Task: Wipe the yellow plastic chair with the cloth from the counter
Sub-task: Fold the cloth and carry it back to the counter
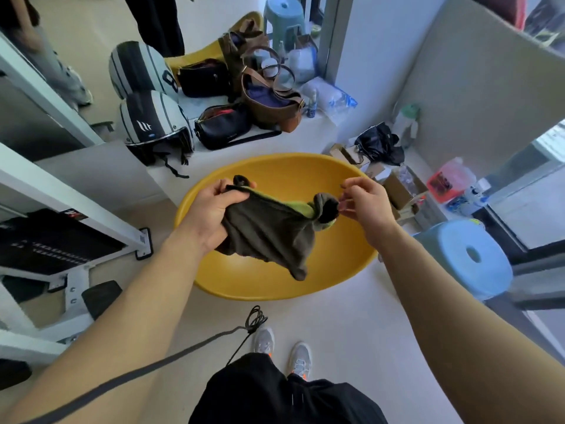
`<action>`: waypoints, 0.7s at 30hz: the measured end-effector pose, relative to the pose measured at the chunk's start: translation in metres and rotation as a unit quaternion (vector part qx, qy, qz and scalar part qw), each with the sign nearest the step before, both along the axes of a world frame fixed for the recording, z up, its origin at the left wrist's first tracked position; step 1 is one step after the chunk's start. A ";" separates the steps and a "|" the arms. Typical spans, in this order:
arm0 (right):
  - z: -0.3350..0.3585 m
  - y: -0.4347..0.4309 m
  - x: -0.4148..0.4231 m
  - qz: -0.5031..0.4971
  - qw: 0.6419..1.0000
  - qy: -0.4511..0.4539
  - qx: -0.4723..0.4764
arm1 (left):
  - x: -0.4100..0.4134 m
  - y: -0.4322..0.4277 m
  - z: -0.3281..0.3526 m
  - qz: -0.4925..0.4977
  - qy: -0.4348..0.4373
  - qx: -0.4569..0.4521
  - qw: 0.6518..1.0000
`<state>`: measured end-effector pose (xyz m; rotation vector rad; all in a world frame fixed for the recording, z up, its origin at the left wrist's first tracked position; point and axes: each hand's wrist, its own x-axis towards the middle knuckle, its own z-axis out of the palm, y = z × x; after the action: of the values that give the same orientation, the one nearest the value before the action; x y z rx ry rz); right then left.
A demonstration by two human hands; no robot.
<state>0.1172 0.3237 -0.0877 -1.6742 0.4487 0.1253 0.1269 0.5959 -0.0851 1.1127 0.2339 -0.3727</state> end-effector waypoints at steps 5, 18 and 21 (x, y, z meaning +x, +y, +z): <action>0.015 0.044 0.007 0.263 0.962 -0.018 -0.076 | 0.024 -0.022 0.019 -0.112 -0.072 0.014 0.991; -0.023 0.085 0.025 0.283 0.950 0.070 -0.113 | 0.087 -0.009 0.046 -0.205 -0.046 0.094 0.973; -0.009 0.080 0.025 0.232 0.970 0.016 -0.076 | 0.087 -0.017 0.029 -0.286 -0.138 0.394 0.862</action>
<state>0.1417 0.4039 -0.0967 -1.9076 0.0823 0.4729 0.2135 0.5792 -0.0557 2.0406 -0.2445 -0.6651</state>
